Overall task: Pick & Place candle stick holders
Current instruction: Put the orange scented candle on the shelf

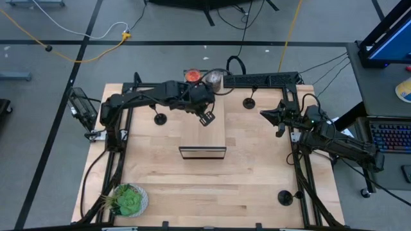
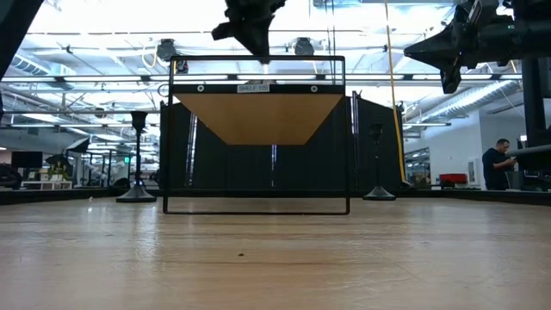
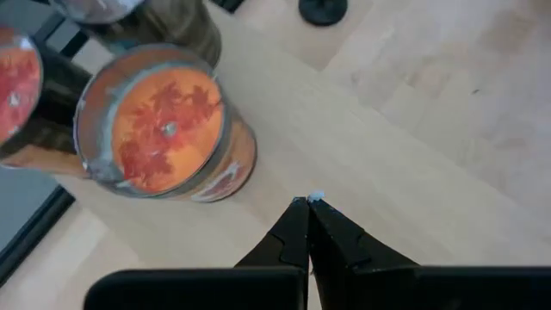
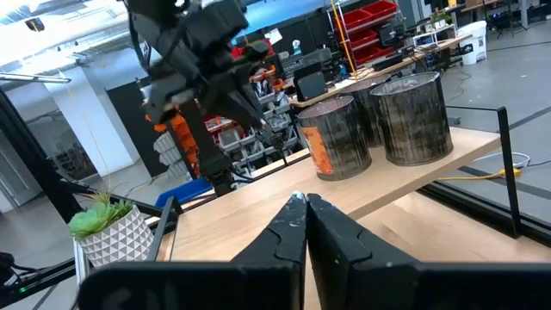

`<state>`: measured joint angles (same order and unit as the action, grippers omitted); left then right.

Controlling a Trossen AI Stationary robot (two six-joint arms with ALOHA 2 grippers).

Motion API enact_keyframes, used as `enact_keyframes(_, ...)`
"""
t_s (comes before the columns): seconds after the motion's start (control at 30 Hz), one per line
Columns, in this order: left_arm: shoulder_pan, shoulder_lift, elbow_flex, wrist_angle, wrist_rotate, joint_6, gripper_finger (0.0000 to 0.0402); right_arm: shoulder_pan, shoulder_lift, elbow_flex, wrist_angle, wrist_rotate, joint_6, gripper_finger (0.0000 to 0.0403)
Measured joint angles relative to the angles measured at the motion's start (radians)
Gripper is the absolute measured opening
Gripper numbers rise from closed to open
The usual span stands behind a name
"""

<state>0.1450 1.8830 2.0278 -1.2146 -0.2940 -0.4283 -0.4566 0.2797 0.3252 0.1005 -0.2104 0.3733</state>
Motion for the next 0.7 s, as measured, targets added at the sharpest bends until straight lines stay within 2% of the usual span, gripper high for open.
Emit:
enact_keyframes(0.37,0.047,0.0,-0.122,0.092,-0.006,0.019,0.0005,0.0,0.0,0.0,0.0,0.0,0.007,0.0004)
enact_keyframes(0.7,0.094,0.0,-0.154,0.121,-0.003,0.075,0.0005,0.0,0.0,0.0,0.0,0.0,0.008,0.0004)
